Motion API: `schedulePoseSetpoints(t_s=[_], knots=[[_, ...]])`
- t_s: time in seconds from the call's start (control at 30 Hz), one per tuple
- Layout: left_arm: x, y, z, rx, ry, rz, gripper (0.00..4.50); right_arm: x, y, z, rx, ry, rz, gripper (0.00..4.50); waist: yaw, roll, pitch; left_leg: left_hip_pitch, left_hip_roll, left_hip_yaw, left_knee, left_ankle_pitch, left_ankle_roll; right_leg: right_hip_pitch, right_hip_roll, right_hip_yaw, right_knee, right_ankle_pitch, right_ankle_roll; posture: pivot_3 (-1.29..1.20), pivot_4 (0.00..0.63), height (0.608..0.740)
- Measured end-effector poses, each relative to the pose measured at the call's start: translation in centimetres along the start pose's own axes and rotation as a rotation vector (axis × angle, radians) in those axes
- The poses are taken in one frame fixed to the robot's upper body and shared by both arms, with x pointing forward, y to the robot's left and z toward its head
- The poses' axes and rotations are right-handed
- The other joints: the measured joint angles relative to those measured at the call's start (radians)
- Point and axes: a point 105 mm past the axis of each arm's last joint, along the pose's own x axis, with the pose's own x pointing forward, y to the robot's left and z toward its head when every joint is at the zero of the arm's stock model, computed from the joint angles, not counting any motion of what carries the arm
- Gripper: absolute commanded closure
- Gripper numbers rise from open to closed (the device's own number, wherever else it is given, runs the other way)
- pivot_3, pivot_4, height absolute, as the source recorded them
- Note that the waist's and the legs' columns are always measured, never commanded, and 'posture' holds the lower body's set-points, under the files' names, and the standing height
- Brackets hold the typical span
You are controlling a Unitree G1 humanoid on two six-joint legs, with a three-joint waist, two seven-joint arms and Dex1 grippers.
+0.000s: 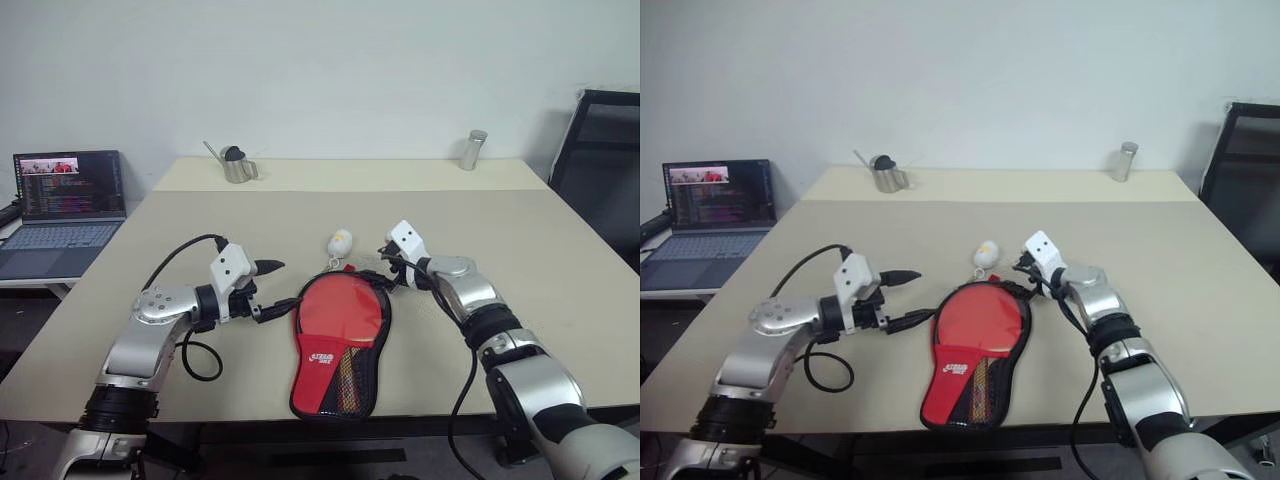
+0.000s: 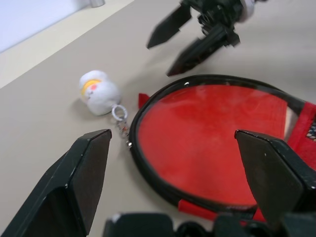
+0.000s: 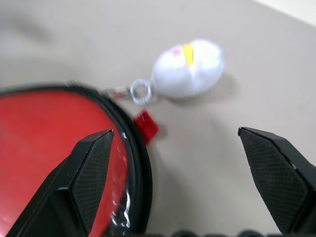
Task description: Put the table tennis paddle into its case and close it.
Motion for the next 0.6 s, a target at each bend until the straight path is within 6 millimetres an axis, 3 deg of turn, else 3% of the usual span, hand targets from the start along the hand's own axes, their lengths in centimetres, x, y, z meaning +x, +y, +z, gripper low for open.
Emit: schedulePoseSetpoints(t_s=[0.17,0.33,0.6], knots=[[1.5,-0.9,-0.2,-0.017,0.003,-0.057,0.12,-2.9,-0.3,2.3,0.062,-0.046,0.013,0.02,0.015,0.000,0.000,-0.001,0.000,-0.001,0.000,0.000,0.000,0.000,0.000,-0.001,-0.001,0.000,0.000,0.00,0.150,0.740],[3.3,-1.8,-1.8,-0.116,0.035,-0.121,0.06,-6.4,-1.7,3.9,0.123,-0.054,-0.059,0.01,0.019,0.001,0.000,-0.001,0.000,-0.001,0.000,0.000,0.000,0.000,0.000,-0.001,-0.001,0.000,0.000,0.00,0.150,0.740],[5.6,-1.5,-1.8,-0.131,0.023,-0.140,0.06,-5.7,-1.1,4.0,0.226,-0.048,-0.085,0.01,0.013,0.001,0.000,-0.001,0.000,0.000,0.000,0.000,0.000,0.000,0.000,0.000,-0.001,0.000,0.000,0.00,0.150,0.740]])
